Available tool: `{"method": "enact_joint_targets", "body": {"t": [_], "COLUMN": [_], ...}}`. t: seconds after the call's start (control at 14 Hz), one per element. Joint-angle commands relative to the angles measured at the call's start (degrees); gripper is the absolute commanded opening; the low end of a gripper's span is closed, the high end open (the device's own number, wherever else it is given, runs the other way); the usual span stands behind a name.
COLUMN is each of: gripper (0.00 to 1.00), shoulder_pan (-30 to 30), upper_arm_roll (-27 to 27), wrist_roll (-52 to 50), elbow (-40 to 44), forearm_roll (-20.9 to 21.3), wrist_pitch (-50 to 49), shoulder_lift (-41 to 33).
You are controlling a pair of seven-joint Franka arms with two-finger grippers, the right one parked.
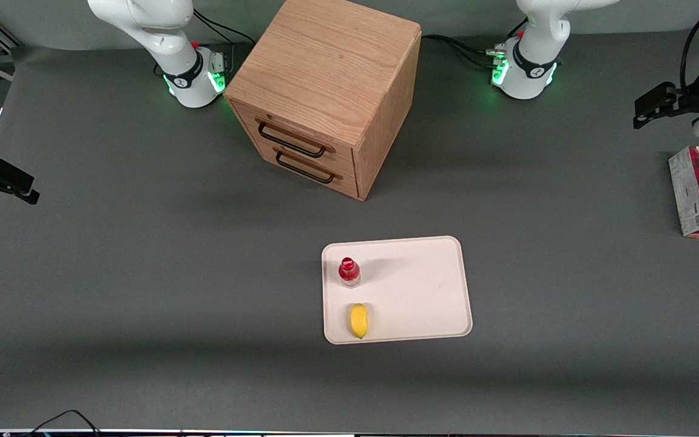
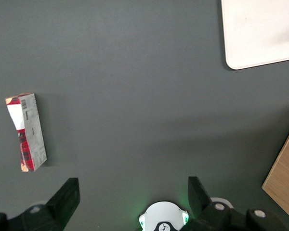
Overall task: Place red cookie box on tray
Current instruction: 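Move the open left gripper down over the red-and-white cookie box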
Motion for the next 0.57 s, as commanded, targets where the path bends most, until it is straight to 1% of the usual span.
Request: {"method": "enact_joint_targets", "body": {"t": [0.0,0.36,0.5], "gripper": [1.00,1.00,1.00], "shoulder_pan": [-2.0,-1.8,-1.8], "upper_arm_roll": [0.2,1.1,4.2], "wrist_roll": [-0.3,0.1,0.9], "elbow": [2.6,3.0,3.5], "forearm_roll": [-0.1,0.1,1.6], "wrist_pitch": [-2.6,-3.9,-5.1], "shoulder_lift": [1.4,2.3,2.3]}}
